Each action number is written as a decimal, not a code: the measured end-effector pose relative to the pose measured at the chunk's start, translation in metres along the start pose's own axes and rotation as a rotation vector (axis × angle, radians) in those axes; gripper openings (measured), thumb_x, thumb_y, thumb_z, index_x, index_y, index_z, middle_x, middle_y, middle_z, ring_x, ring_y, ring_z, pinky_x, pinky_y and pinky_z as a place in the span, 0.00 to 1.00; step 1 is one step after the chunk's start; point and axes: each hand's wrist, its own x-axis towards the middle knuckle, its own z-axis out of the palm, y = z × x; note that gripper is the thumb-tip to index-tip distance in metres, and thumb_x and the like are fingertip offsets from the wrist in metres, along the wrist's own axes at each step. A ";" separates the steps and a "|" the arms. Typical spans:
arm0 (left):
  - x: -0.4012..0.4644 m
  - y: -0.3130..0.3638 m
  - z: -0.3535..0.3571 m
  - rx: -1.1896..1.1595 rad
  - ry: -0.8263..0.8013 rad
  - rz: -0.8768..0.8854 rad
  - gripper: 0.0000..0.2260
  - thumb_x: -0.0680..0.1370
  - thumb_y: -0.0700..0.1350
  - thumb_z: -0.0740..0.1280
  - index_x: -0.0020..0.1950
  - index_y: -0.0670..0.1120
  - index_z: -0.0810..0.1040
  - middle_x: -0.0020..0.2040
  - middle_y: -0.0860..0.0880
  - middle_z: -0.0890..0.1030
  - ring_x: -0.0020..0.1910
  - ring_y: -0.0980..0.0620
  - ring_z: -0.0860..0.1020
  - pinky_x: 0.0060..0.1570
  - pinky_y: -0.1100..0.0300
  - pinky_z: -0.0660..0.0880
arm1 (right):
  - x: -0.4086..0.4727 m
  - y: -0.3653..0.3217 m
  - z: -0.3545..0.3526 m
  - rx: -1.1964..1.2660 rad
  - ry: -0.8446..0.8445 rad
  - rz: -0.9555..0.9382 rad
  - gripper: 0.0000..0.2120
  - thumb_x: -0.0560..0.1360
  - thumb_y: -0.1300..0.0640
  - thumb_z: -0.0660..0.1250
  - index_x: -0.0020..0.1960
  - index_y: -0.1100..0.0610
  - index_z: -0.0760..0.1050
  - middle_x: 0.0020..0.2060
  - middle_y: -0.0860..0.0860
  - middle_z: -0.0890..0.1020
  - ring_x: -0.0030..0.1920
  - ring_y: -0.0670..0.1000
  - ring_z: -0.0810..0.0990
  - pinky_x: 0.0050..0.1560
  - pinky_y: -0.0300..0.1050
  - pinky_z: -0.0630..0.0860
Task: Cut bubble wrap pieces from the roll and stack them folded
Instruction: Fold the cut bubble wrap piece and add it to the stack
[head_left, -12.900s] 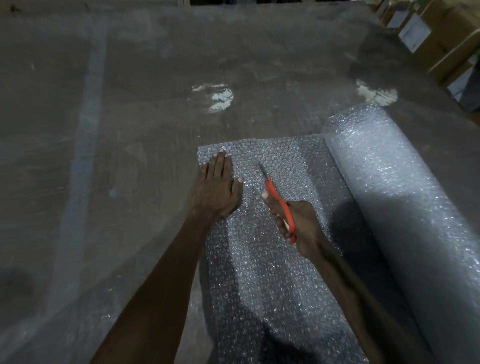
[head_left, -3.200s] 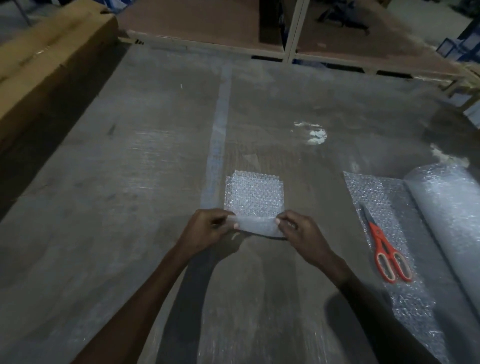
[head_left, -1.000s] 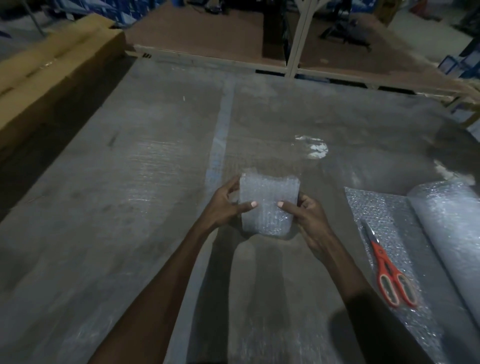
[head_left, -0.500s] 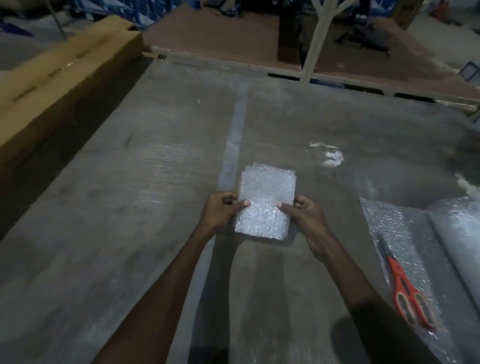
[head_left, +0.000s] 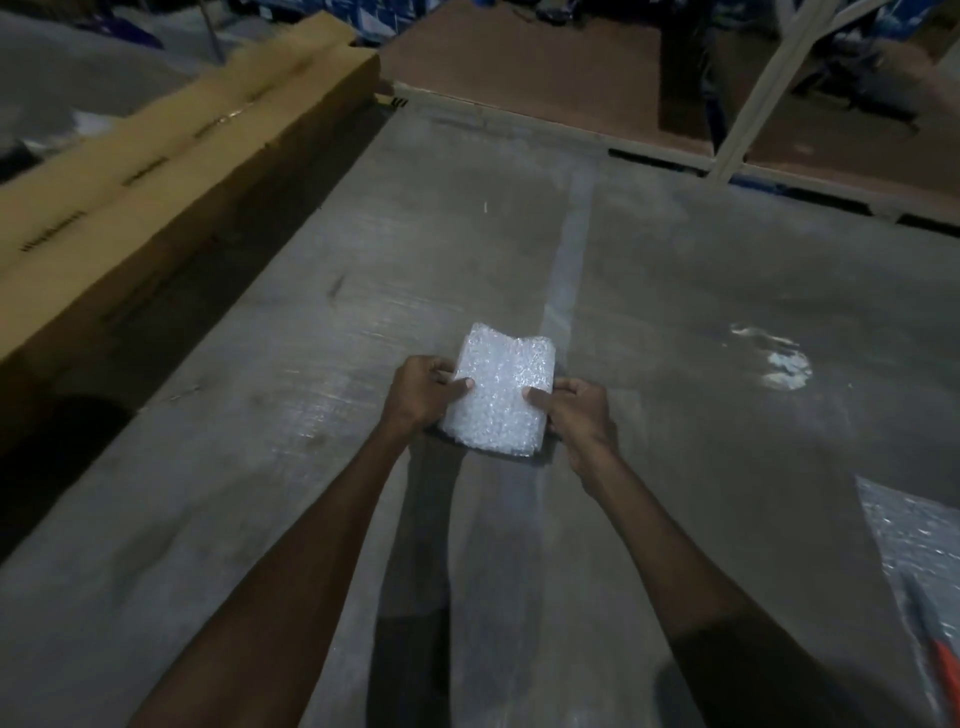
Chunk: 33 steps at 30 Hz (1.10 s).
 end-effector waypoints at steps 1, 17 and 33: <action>0.003 0.001 -0.002 0.049 -0.021 0.012 0.14 0.72 0.46 0.79 0.52 0.39 0.84 0.46 0.43 0.86 0.44 0.49 0.83 0.49 0.49 0.80 | 0.001 0.000 0.003 -0.022 0.007 0.000 0.11 0.69 0.62 0.81 0.46 0.60 0.80 0.45 0.58 0.87 0.45 0.59 0.87 0.47 0.59 0.85; -0.003 -0.021 0.016 0.910 -0.232 0.516 0.35 0.80 0.58 0.35 0.81 0.42 0.55 0.82 0.45 0.55 0.81 0.47 0.51 0.77 0.40 0.48 | -0.006 0.035 0.025 -0.953 -0.117 -0.616 0.28 0.86 0.49 0.56 0.81 0.62 0.59 0.81 0.58 0.57 0.82 0.56 0.53 0.81 0.54 0.52; -0.045 0.005 0.017 0.923 -0.167 0.412 0.39 0.76 0.62 0.32 0.82 0.43 0.49 0.82 0.45 0.49 0.81 0.47 0.45 0.76 0.38 0.40 | -0.037 0.024 -0.035 -0.962 -0.186 -0.629 0.33 0.85 0.39 0.50 0.83 0.56 0.50 0.83 0.52 0.52 0.82 0.51 0.48 0.81 0.56 0.49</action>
